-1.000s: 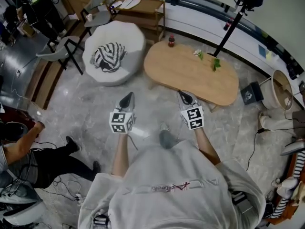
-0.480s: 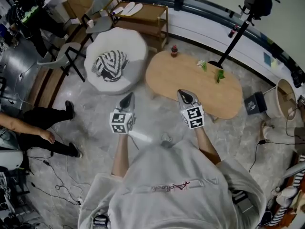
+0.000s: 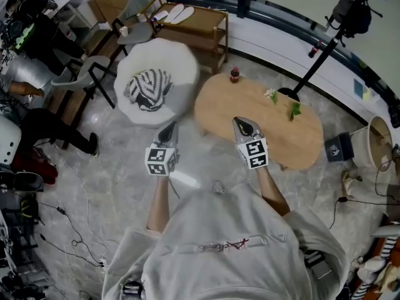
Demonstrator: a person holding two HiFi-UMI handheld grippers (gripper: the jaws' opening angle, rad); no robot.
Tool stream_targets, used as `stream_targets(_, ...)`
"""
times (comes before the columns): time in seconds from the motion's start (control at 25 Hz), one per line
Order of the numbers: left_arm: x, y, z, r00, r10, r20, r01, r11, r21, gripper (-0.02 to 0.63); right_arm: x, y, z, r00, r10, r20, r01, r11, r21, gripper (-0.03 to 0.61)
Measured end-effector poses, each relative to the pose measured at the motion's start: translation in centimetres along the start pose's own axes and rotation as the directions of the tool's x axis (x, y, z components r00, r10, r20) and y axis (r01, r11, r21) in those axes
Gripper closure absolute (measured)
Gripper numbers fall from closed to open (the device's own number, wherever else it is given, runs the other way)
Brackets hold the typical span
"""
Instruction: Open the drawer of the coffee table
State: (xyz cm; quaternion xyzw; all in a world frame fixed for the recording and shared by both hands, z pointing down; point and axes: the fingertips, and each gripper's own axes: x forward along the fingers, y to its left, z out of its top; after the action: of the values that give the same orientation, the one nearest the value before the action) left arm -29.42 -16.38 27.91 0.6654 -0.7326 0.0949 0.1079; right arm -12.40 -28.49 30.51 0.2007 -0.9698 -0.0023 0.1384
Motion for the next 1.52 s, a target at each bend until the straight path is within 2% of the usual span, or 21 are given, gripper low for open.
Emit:
stream_targets(0.28,0.7,0.9,-0.9,1.0,0.009,-0.03,-0.01,1.0,-0.015,0.614,1.5,0.0,-0.9,1.0,0.013,-0.014,-0.012,1.0,0.021,0.574)
stream_targets(0.52,1.7,1.6,-1.3,0.999,-0.013,-0.051,0.012,1.0,-0.022,0.614,2.3,-0.1,-1.2,1.0,-0.008,-0.024,0.009,0.999,0.039,0.574)
stream_targets(0.72,4.3,2.2,-0.7,0.996,-0.067,-0.055,0.067,0.998,0.0,0.614,3.2,-1.6,-1.0,0.998,-0.058,-0.034,0.06,0.997,0.052,0.574)
stream_targets(0.88,7.4,2.6,0.4,0.988,-0.139,-0.061,0.14,0.99,0.013,0.614,4.3,-3.3,-0.4,0.992,-0.119,-0.05,0.122,0.99,0.066,0.574)
stream_targets(1.16,13.2,4.2,1.2,0.958,-0.277,-0.074,0.279,0.96,0.012,0.614,6.2,-5.7,0.1,0.964,-0.249,-0.095,0.258,0.962,0.091,0.574)
stream_targets(1.52,19.3,4.3,0.1,0.873,-0.473,-0.118,0.475,0.88,-0.007,0.614,6.3,-6.8,-1.9,0.888,-0.415,-0.199,0.441,0.89,0.115,0.574)
